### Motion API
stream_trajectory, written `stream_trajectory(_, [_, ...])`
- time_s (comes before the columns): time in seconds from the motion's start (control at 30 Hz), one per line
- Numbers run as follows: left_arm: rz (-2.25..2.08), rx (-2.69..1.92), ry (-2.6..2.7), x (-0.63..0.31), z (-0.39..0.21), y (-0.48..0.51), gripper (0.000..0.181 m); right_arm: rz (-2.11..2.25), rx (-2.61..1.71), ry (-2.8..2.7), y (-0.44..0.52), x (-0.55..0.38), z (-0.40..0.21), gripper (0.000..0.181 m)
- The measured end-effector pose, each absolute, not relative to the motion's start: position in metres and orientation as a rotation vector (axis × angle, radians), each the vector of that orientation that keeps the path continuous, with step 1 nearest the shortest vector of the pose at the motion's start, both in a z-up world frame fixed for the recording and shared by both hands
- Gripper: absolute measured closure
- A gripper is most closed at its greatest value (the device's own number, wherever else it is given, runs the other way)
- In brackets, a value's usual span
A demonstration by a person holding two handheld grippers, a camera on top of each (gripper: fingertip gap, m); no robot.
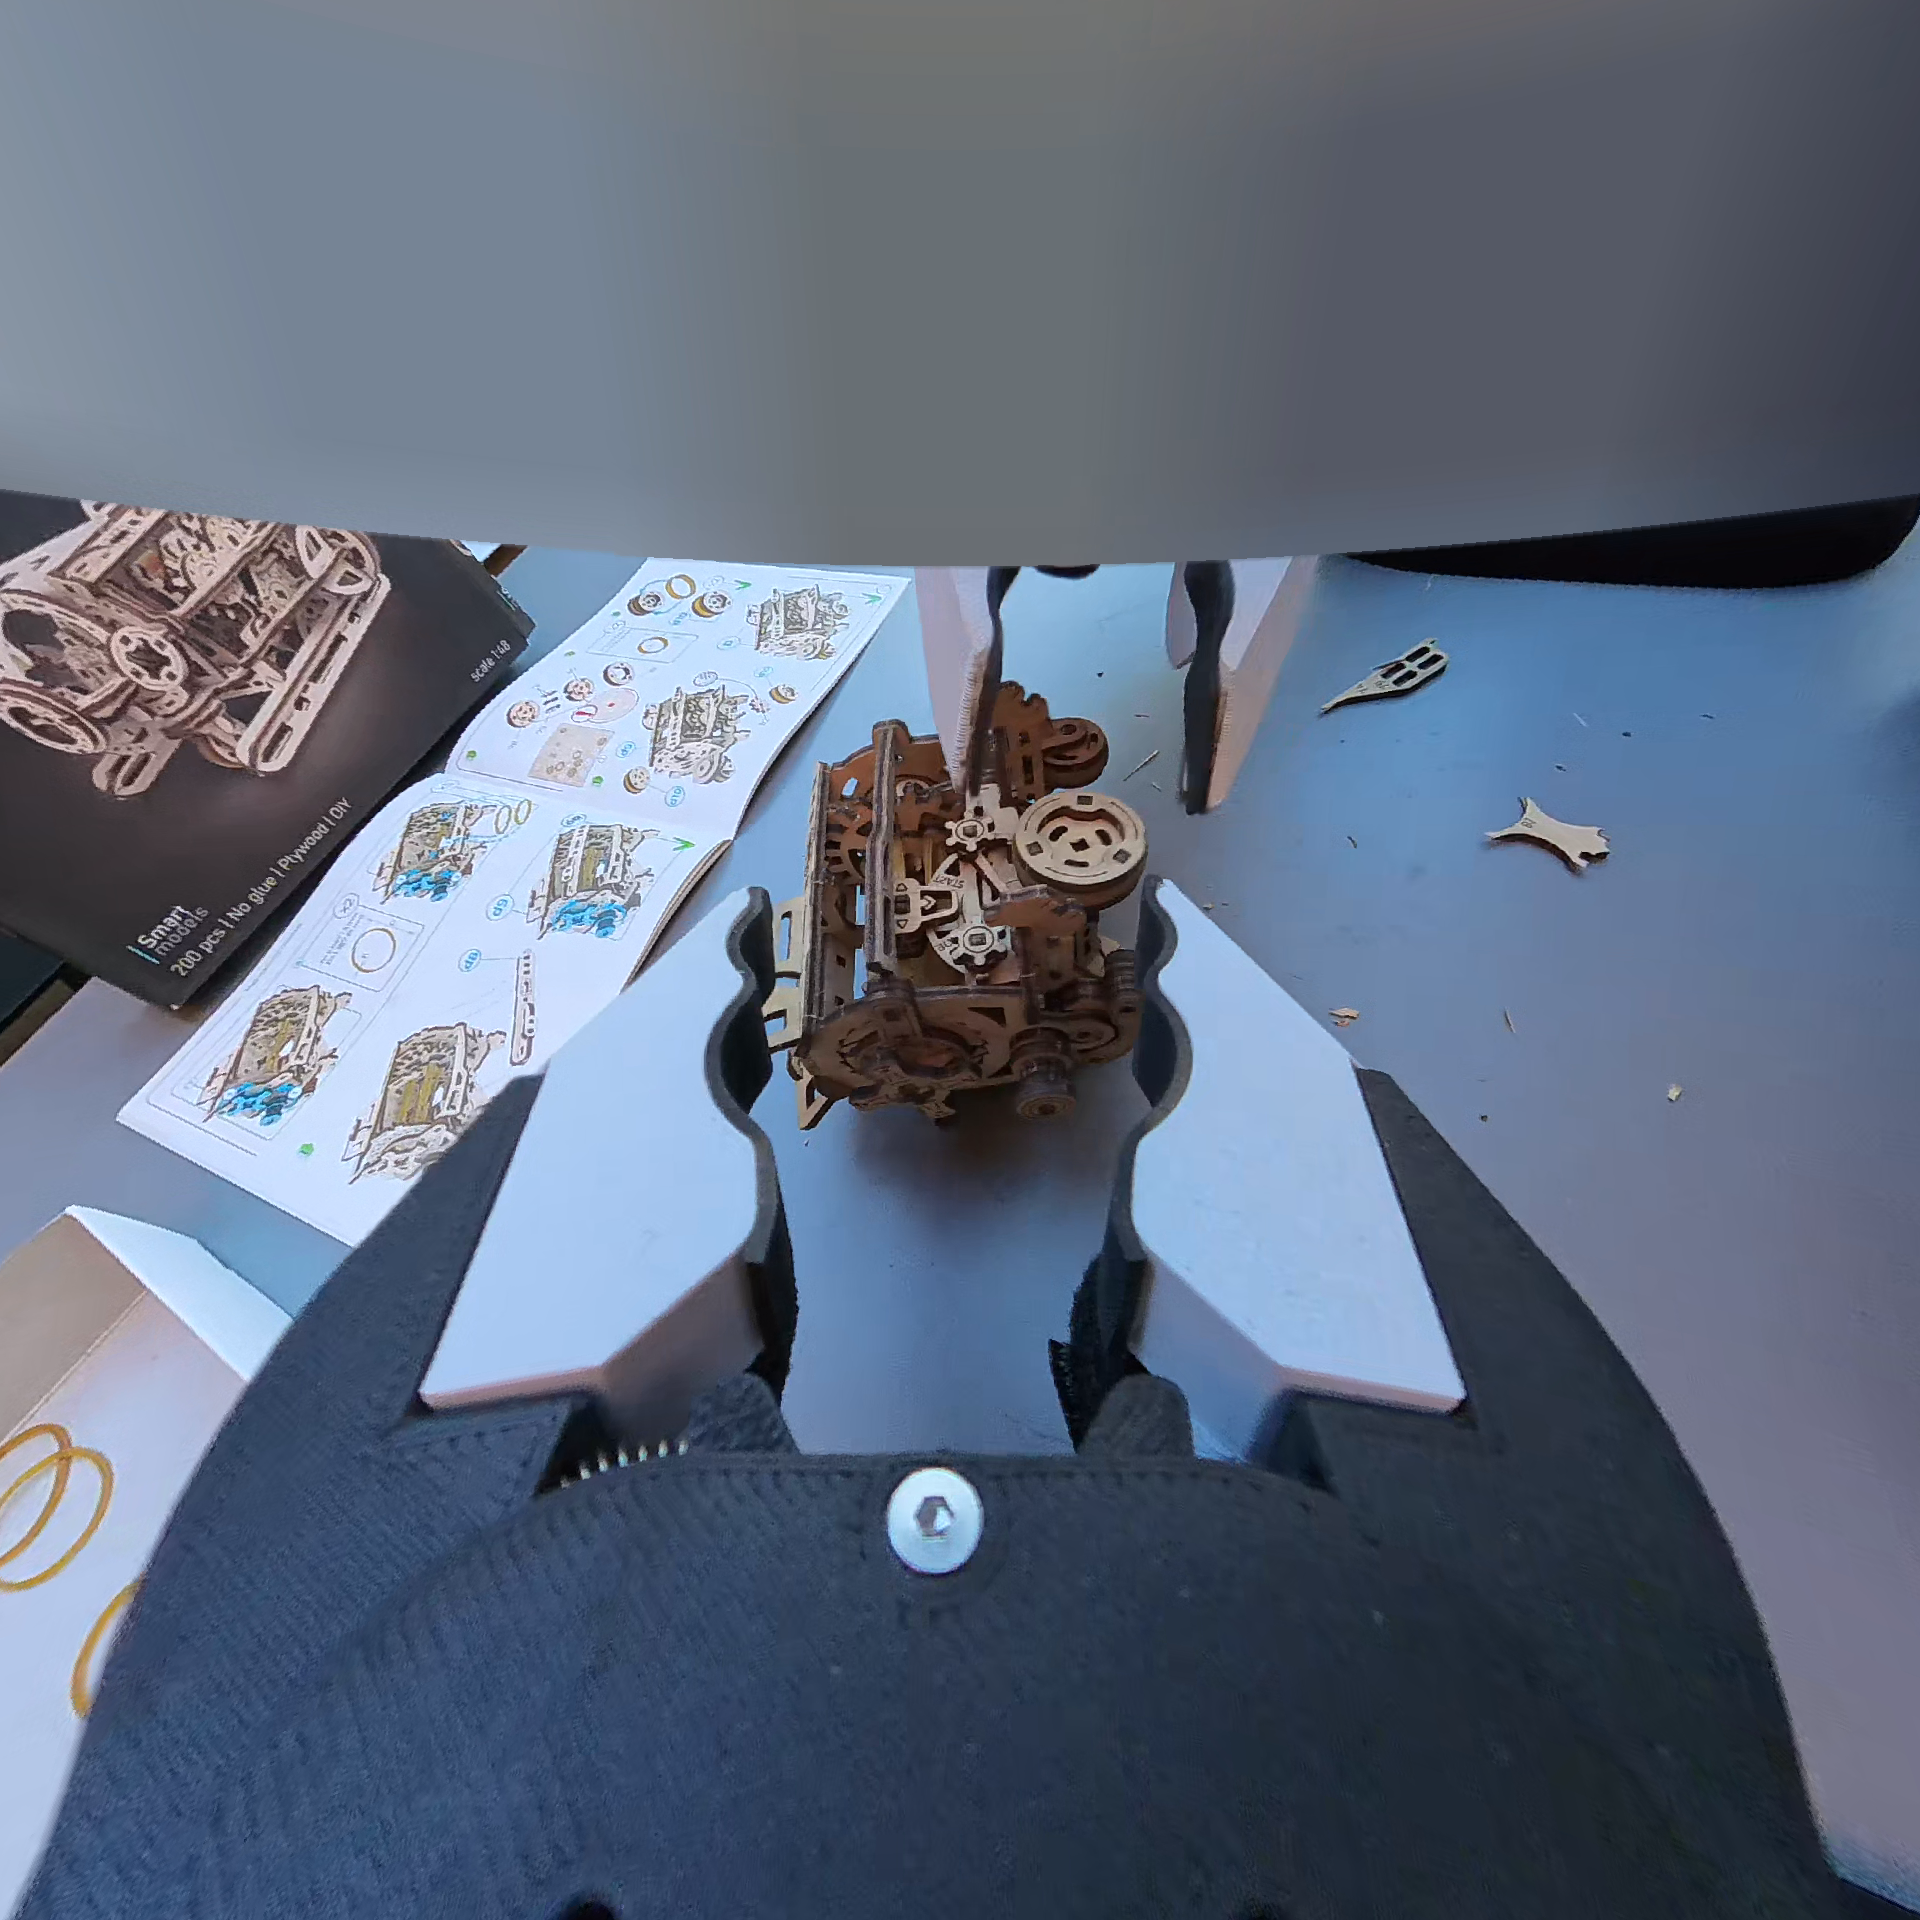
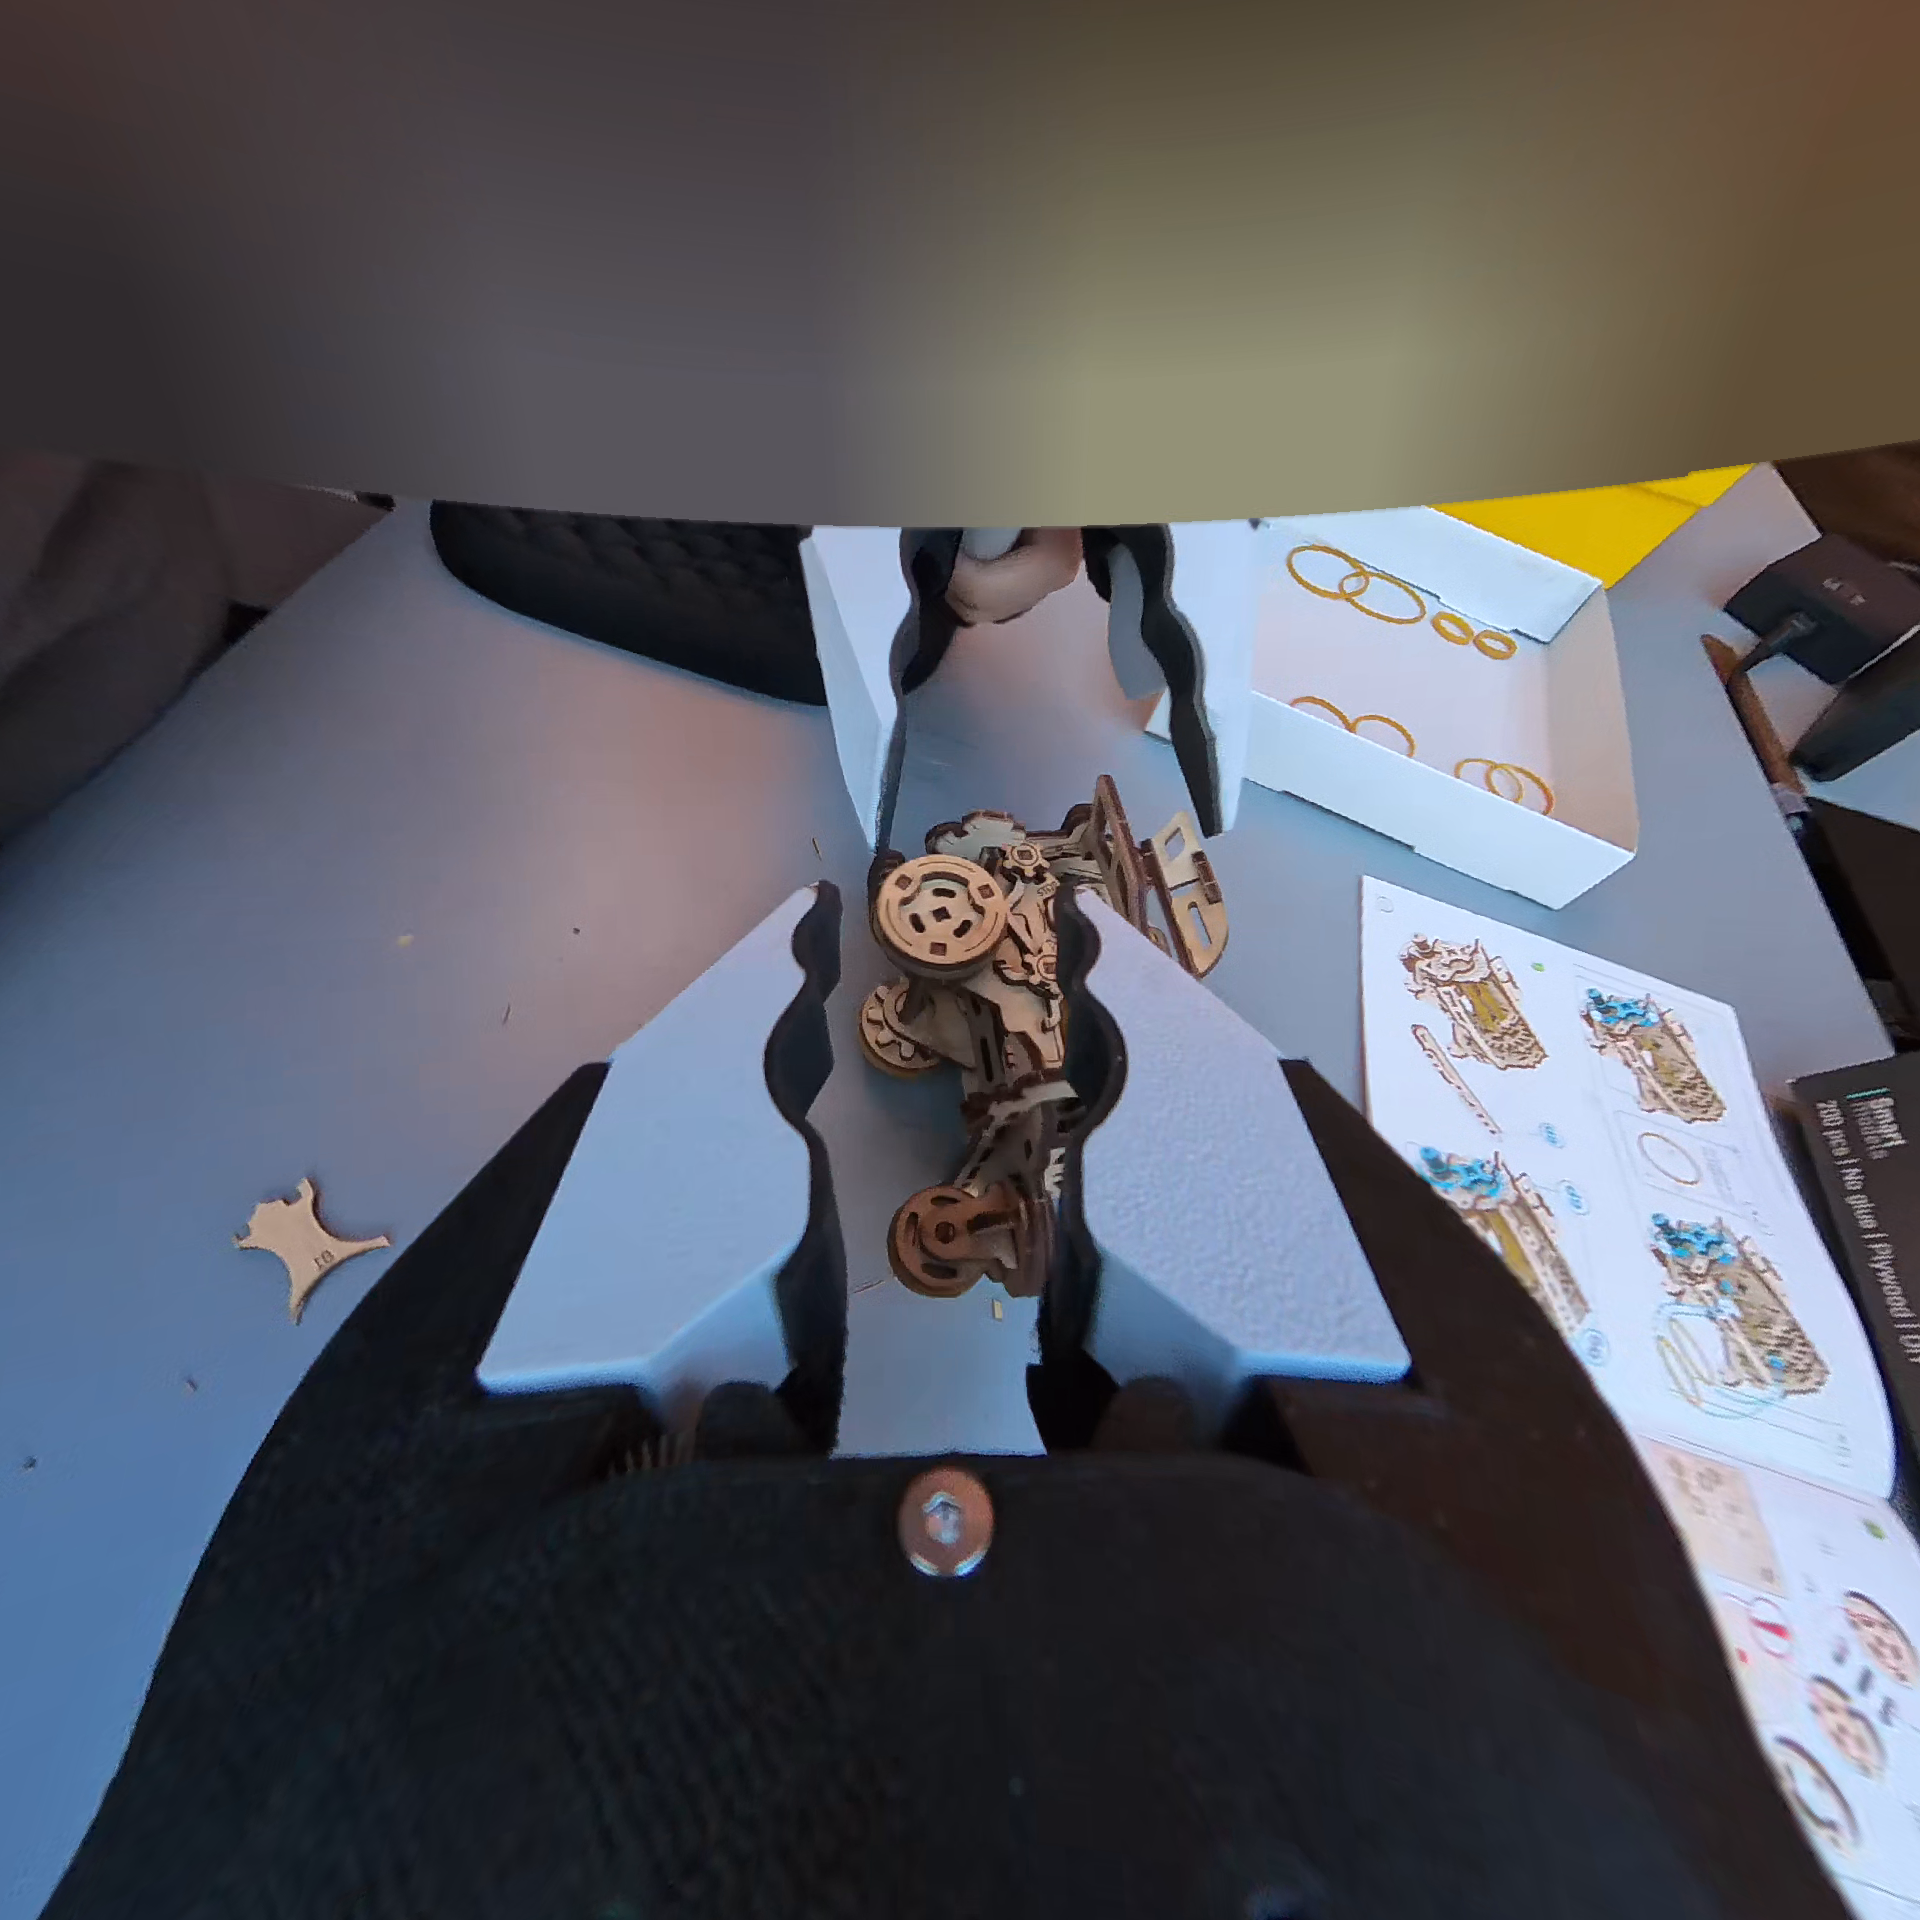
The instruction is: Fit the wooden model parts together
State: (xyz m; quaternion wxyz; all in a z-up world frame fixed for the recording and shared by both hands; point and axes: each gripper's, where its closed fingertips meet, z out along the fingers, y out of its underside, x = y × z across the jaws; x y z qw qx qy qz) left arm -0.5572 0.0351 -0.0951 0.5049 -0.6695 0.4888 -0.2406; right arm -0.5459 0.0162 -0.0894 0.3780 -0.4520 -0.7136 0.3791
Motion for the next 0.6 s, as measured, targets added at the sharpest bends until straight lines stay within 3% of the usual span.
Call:
stream_trajectory(0.27, [-0.583, -1.636, 1.192, -0.557, -0.103, 0.036, 0.112, 1.094, -1.241, -1.812, 0.015, -0.548, -0.094, 0.141])
stream_trajectory(0.6, [-0.574, -1.659, 1.203, -0.555, -0.111, 0.038, 0.117, 1.078, -1.255, -1.838, 0.016, -0.550, -0.100, 0.156])
